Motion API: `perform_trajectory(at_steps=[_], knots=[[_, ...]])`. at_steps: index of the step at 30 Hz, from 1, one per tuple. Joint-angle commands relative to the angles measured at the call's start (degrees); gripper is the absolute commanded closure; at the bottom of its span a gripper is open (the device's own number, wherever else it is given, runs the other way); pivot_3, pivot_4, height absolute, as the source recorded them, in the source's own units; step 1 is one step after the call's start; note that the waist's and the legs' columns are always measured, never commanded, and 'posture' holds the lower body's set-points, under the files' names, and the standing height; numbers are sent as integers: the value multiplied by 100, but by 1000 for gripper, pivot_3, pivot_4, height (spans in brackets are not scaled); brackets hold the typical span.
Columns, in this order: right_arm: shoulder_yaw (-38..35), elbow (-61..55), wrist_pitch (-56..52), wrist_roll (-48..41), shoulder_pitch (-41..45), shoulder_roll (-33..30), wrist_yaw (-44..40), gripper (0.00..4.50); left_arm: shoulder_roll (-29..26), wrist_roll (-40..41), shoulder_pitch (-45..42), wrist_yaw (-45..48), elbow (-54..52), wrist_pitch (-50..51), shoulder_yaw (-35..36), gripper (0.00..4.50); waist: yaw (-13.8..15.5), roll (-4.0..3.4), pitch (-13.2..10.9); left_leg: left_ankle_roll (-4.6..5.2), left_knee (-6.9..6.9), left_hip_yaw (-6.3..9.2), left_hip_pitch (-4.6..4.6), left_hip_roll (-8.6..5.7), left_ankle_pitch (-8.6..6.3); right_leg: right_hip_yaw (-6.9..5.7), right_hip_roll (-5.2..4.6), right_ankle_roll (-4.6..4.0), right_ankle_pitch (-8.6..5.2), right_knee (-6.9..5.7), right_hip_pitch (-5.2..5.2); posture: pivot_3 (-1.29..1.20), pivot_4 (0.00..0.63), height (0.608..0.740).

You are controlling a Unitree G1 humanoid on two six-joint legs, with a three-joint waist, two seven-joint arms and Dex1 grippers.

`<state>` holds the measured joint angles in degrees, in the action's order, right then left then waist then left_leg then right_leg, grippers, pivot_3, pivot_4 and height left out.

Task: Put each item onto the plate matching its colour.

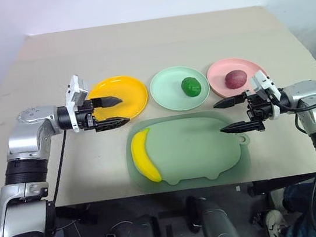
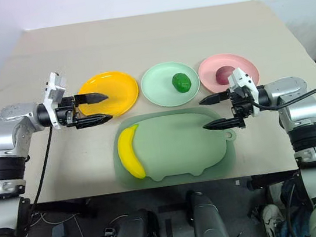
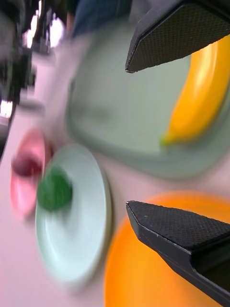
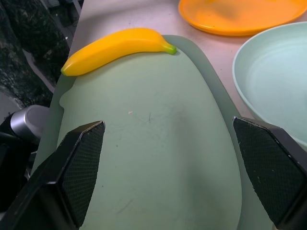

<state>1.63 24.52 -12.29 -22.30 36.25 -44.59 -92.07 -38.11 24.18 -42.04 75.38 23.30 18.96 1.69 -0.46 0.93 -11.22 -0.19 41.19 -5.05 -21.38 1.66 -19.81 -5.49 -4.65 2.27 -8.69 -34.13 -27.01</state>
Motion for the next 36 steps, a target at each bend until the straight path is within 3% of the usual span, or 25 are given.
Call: perform_trajectory(at_steps=[1, 7, 19, 24, 30, 36], knots=[[34, -148, -81, -252, 67, -150, -43, 25, 81, -25, -107, -445, 4, -405, 362, 0, 1, 0, 0, 0, 0, 0, 1, 0, 0, 0, -1, 0, 0, 0, 0, 0, 150, 740], [465, -287, -181, -667, 83, -423, -43, 25, 227, 66, 59, -539, -247, -630, 398, 0, -2, 0, 0, 0, 0, -3, 2, 0, 0, -1, 0, 0, 0, 0, 0, 0, 150, 740], [586, -253, -336, -1022, 194, -440, -43, 25, 42, 340, 395, -290, -779, 61, 383, 0, 8, 0, 0, 0, 0, -1, 3, 1, 0, -1, 0, 0, 0, 0, 2, 0, 150, 740], [568, -203, -295, -937, 198, -363, -43, 25, -78, 391, 856, -204, -1606, 264, 232, 0, -4, 0, 0, 0, -1, -1, 2, 3, 0, -1, 0, 0, 0, 1, 2, 0, 150, 740], [579, -95, -391, -859, 263, -297, -43, 25, 96, 378, 1348, -991, -2432, 114, 519, 0, 19, 0, 0, 0, 1, 2, 3, 4, 0, -1, -1, 0, 0, 1, 2, 0, 150, 740], [553, -68, -430, -817, 287, -241, -43, 25, 177, 750, 1672, -1477, -3118, 938, 484, 0, 15, 0, 0, 0, 0, 1, 4, 4, 0, 0, -1, 0, 0, 0, 2, 0, 150, 740]])
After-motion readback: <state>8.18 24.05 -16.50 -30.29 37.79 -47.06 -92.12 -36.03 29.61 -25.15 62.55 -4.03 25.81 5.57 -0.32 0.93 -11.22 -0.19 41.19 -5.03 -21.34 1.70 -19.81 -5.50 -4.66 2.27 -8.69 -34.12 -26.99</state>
